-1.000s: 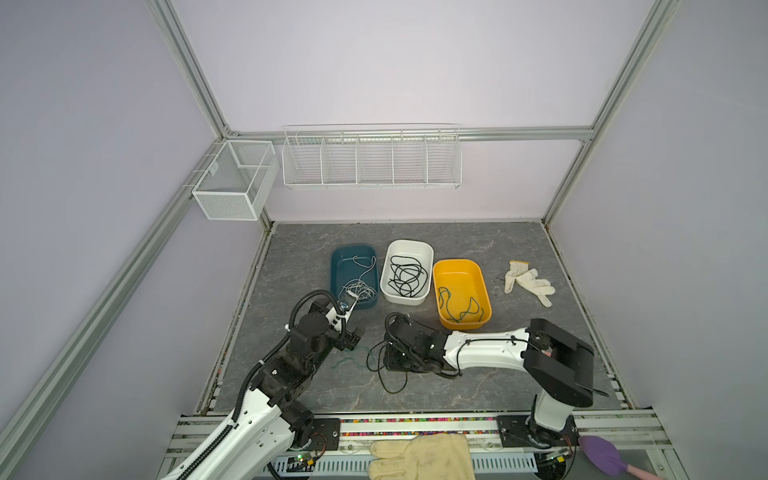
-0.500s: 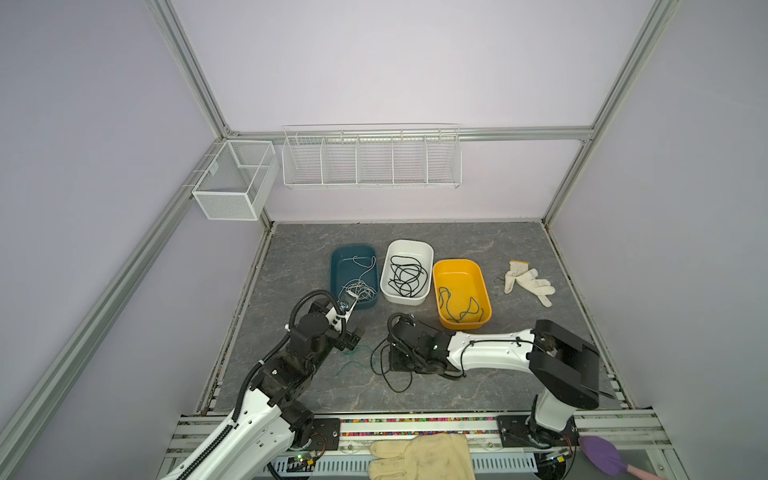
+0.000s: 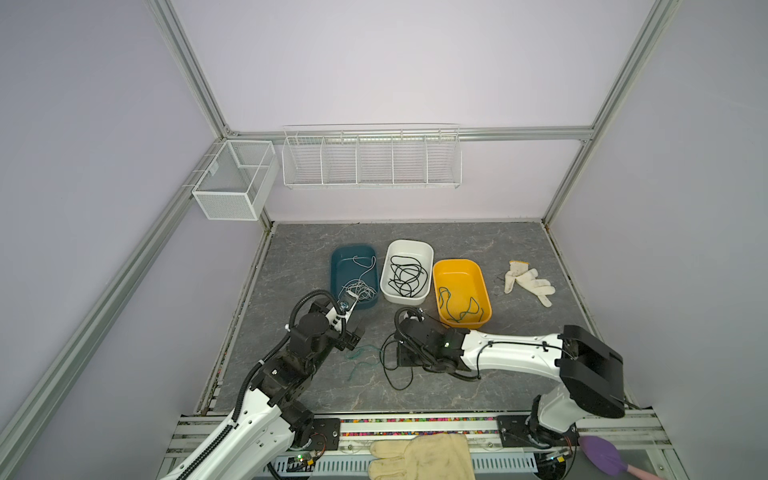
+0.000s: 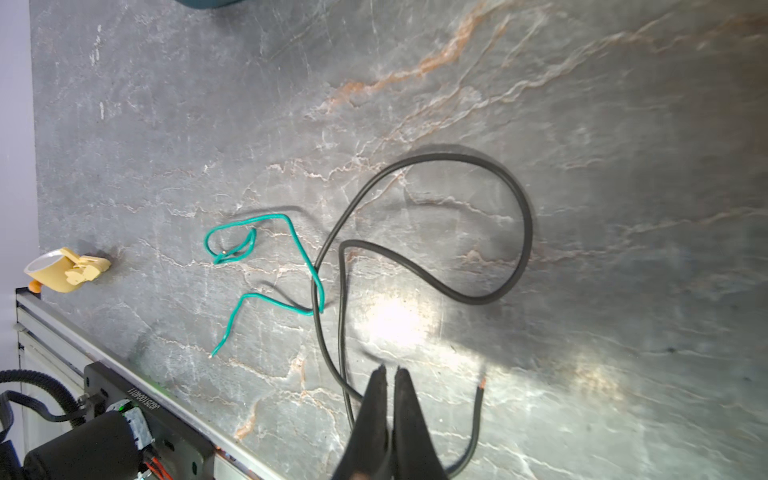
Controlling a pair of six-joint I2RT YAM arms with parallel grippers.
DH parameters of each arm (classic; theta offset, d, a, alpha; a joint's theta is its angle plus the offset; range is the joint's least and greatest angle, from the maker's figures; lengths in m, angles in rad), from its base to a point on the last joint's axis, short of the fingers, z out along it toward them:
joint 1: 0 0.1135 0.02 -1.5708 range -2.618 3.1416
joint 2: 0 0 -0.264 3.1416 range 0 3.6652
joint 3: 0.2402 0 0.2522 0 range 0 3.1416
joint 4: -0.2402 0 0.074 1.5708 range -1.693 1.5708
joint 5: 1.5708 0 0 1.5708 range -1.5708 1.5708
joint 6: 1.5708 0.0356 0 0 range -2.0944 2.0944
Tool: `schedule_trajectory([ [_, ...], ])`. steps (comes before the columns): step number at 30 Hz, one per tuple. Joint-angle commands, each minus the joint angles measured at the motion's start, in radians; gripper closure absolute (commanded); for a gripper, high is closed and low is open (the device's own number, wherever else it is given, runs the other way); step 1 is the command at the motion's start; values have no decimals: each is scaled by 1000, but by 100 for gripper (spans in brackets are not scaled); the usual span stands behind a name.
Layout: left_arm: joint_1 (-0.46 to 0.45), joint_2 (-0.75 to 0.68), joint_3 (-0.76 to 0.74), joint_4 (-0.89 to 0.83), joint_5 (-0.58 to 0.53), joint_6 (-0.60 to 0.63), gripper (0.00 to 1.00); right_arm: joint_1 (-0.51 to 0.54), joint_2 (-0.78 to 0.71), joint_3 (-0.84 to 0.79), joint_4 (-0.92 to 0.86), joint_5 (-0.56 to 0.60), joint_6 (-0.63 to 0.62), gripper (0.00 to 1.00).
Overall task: Untangle the cables
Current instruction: 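Lift the black cable with the right gripper toward the white tub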
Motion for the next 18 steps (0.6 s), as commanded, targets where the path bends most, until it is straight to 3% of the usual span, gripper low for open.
schedule_trajectory([
  [1, -5, -6, -10, 17, 0, 12, 1, 1, -50, -10, -77, 68, -25, 93],
  [18, -10, 2, -13, 12, 16, 15, 1, 30, -253, 66, -298, 225, -185, 93],
])
